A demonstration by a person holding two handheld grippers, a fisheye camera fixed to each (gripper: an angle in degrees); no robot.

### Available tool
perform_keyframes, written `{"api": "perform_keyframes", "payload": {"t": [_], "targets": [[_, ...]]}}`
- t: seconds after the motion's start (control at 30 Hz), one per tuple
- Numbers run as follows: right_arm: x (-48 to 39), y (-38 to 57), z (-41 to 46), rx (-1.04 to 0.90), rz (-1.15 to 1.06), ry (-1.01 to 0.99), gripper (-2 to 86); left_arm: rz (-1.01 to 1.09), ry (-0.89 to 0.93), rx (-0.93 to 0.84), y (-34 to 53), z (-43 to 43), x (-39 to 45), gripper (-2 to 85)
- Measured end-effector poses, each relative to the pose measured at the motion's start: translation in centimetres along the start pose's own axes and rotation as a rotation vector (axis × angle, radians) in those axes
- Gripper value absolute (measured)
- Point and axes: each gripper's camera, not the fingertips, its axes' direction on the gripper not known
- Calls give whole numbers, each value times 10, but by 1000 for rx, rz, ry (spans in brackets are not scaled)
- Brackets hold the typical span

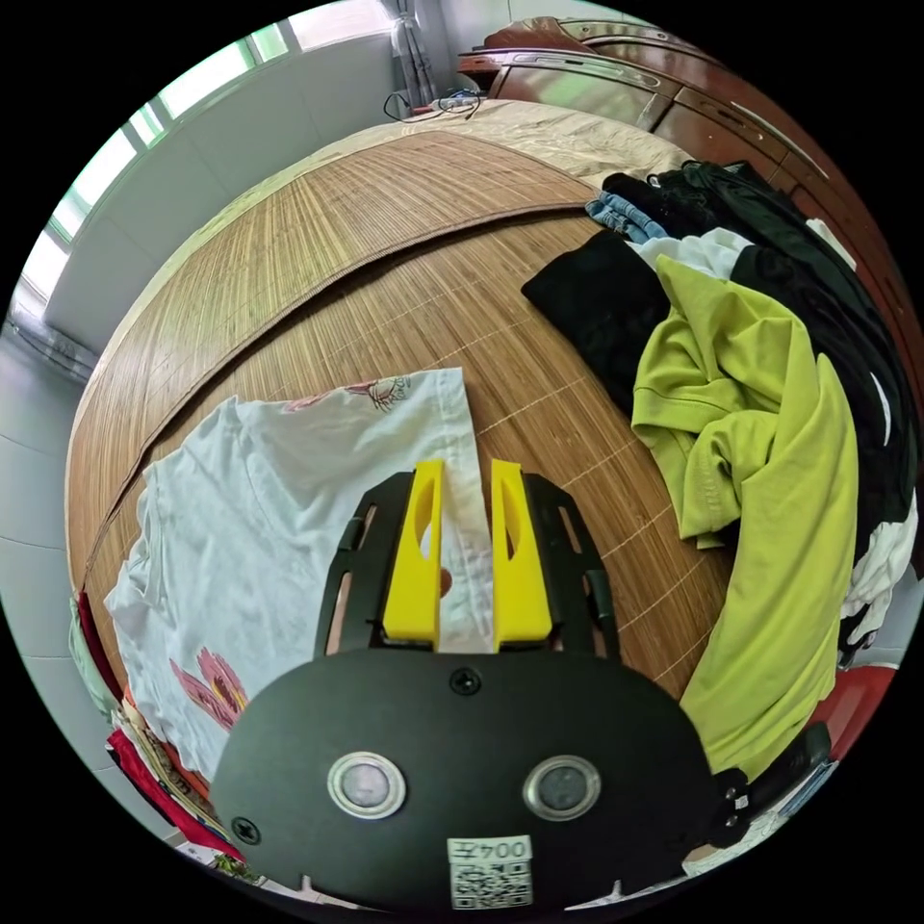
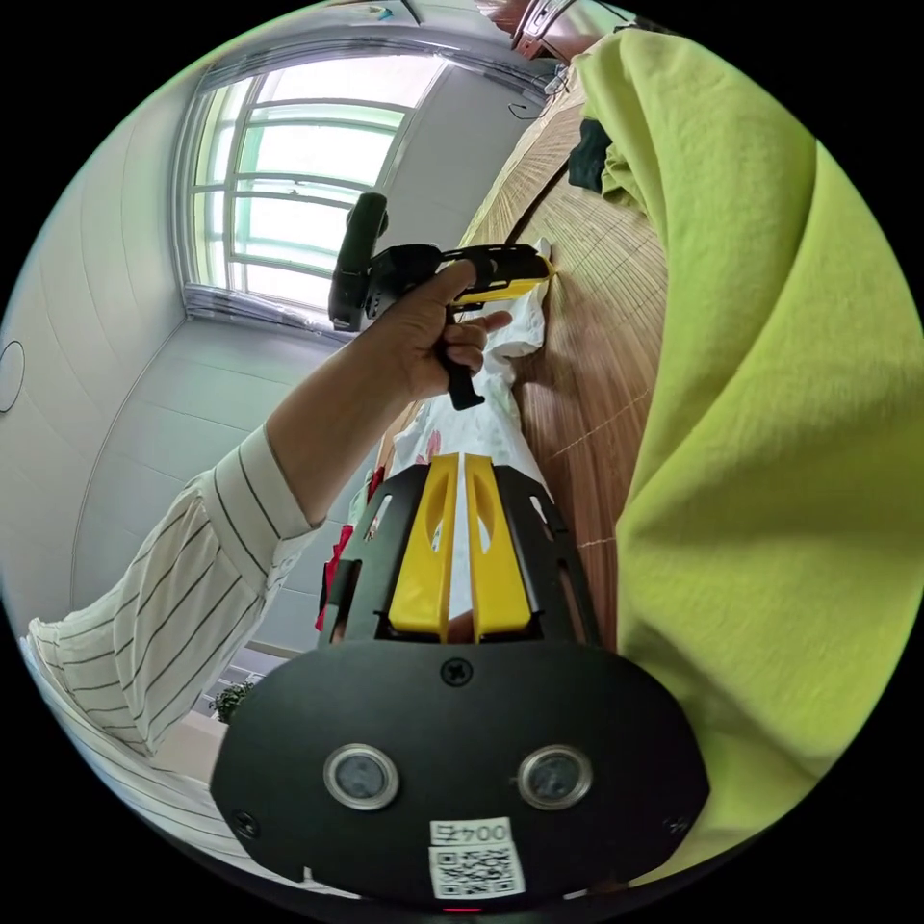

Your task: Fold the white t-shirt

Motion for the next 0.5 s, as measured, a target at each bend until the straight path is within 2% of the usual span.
{"api": "perform_keyframes", "payload": {"t": [0.2, 0.3, 0.5], "targets": [[5, -3, 1, -23, -8, -15, -6, -77, 54, -30, 15, 23, -36, 28], [6, -4, 3, -27, -19, -9, -6, -120, 141, -29, 25, 27, -68, 20], [9, -4, 13, -39, -19, 8, -7, -266, 428, 98, 71, 0, -172, 16]]}}
